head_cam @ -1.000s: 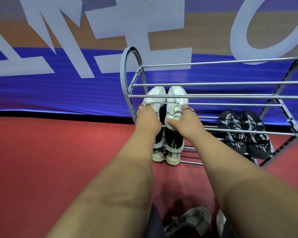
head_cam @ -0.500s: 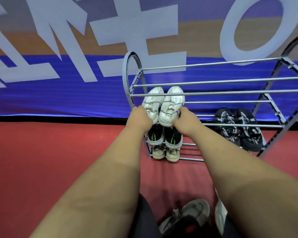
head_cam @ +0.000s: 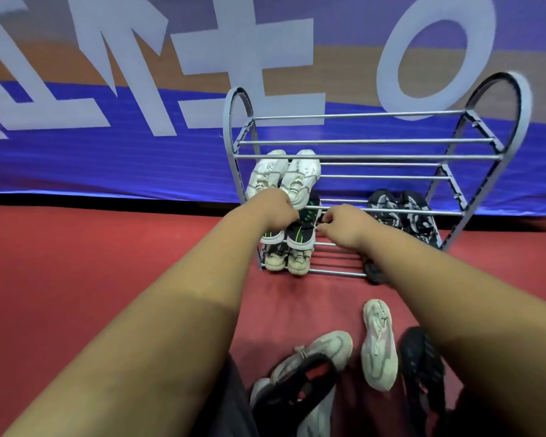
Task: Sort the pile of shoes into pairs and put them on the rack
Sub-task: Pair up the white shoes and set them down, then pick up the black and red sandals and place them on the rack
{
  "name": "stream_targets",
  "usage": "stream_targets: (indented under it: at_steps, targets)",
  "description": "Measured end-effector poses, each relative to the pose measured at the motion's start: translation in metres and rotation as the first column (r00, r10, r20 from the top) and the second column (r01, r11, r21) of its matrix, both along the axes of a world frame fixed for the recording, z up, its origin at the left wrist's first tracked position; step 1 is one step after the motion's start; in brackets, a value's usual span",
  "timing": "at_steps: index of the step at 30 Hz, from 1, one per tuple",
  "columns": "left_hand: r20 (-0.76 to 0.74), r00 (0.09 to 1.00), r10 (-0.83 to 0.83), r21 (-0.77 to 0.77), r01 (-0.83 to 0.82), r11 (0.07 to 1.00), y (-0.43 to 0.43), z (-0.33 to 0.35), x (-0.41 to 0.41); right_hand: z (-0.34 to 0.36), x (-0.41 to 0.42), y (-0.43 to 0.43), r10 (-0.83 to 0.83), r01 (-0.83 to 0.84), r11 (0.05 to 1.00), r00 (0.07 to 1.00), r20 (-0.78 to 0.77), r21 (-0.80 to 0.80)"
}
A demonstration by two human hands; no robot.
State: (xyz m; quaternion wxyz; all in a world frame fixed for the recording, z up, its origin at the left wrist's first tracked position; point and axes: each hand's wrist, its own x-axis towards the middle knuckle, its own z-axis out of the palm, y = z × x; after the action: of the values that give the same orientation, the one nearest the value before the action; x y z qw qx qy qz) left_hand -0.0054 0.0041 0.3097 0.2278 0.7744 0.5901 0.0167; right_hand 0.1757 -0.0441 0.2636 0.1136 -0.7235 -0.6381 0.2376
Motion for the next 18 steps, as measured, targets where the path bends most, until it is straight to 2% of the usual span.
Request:
stream_targets:
  at_steps: [4,7,10,13,16,18]
  targets:
    - [-0.112,0.993,-0.029,-0.029,0.026,0.999,-0.021,-0.020,0.012,-0.024,0.013,-0.022,0.000,0.009,0.989,0.998,0.059,-0.146]
    - [-0.132,0.989,-0.065,-0.246,0.030,0.969,-0.049,-0.069,0.020,-0.073,0.015,-0.047,0.043,-0.016,0.964,0.995,0.094,-0.267]
    - [-0.223,0.970,-0.095,-0.426,-0.010,0.905,-0.088,-0.135,0.017,-0.138,0.013,-0.084,0.107,-0.038,0.902,0.985,0.138,-0.430]
    - [-0.236,0.971,-0.028,-0.583,-0.119,0.804,-0.135,-0.198,0.004,-0.195,0.013,-0.122,0.144,-0.053,0.823,0.983,0.117,-0.566]
    - [-0.246,0.966,-0.081,-0.623,-0.094,0.776,-0.175,-0.263,-0.014,-0.218,0.012,-0.157,0.174,-0.090,0.796,0.981,0.084,-0.599]
    - [-0.324,0.938,-0.122,-0.530,-0.073,0.845,-0.195,-0.298,-0.021,-0.225,0.010,-0.173,0.175,-0.088,0.775,0.981,0.079,-0.626]
